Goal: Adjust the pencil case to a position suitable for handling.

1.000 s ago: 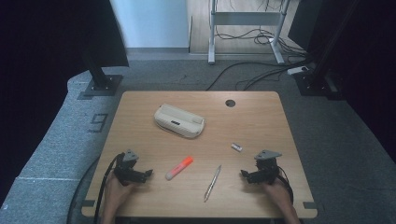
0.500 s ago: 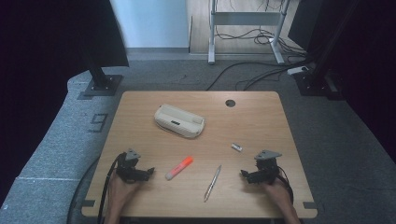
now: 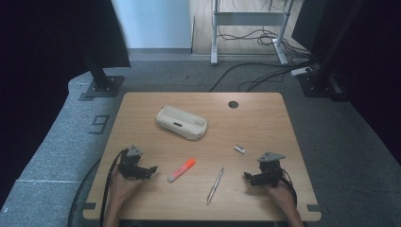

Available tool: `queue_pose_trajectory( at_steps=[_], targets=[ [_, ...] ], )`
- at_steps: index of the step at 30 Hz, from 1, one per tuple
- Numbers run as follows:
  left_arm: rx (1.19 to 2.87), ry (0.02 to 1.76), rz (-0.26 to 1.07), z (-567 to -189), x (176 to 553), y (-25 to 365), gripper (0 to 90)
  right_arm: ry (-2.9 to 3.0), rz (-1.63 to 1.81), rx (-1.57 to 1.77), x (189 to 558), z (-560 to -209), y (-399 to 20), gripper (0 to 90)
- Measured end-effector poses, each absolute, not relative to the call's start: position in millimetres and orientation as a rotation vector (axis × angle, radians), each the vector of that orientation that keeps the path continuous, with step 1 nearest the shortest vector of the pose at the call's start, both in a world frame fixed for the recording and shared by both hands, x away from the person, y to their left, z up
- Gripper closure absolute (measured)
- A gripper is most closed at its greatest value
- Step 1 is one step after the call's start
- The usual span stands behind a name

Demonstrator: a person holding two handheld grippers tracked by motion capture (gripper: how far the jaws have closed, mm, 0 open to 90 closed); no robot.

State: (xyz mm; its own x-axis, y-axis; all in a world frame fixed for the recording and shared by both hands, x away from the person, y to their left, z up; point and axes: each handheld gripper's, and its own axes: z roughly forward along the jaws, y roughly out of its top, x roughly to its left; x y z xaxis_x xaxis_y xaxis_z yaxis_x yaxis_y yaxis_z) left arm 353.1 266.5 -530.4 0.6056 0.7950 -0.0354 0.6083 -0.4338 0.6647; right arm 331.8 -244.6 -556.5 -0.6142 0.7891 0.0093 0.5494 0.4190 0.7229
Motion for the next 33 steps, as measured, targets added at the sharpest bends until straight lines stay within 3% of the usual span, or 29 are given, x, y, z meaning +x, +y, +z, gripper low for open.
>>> queue_pose_trajectory(
  at_steps=[33],
  targets=[
    [2.227, 1.059, 0.323, -484, 469, 226, 3.6, 2.346, 1.009, 1.153, 332, -557, -245, 2.1]
  ],
)
